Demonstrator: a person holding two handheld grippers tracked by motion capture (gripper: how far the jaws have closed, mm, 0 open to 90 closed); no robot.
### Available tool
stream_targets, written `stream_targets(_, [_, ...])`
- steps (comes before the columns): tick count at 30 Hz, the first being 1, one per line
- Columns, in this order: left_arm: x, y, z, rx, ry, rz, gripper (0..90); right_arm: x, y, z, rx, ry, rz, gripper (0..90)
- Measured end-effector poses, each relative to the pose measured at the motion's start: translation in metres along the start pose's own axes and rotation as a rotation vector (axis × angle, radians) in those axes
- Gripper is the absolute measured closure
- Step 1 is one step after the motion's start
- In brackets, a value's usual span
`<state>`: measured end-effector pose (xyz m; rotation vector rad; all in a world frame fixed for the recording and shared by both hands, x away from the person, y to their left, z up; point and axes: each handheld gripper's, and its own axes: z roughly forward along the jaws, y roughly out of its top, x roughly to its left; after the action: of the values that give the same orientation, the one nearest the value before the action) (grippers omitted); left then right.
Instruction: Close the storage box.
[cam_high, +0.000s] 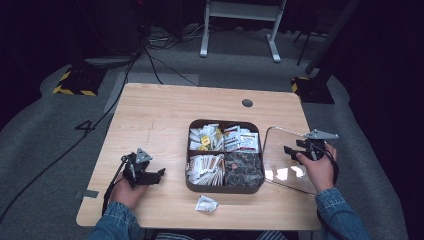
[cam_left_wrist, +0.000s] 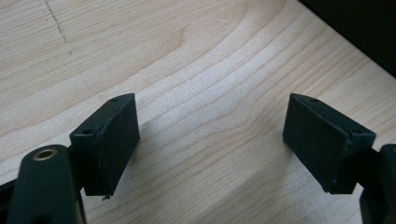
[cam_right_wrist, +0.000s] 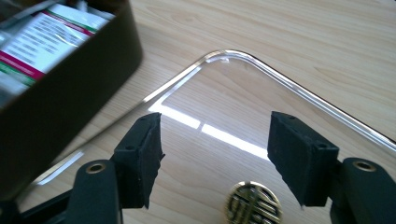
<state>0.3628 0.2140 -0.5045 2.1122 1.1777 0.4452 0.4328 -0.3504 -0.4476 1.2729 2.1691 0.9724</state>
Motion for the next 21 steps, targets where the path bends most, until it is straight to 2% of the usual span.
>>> stream_targets(4, [0.0, 0.0, 0.0, -0.002, 0.001, -0.001, 18.9, -0.008, -0.01, 0.004, 0.015, -0.037, -0.005, 36.4])
stream_targets(7, [0.0, 0.0, 0.0, -0.002, 0.001, -0.001, 18.9, -0.012, -0.017, 0.006, 0.016, -0.028, 0.02, 37.3])
stream_targets(13, [0.0, 0.0, 0.0, -0.002, 0.001, 0.0, 18.9, -0.014, -0.031, 0.008, 0.037, -0.022, 0.034, 39.7])
stream_targets(16, [0.0, 0.0, 0.0, -0.002, 0.001, -0.001, 18.9, -0.014, -0.036, 0.009, 0.051, -0.023, 0.033, 47.4])
stream_targets(21, [0.0, 0.0, 0.0, -0.002, 0.001, -0.001, 18.9, -0.016, -0.046, 0.011, 0.076, -0.039, 0.029, 53.8])
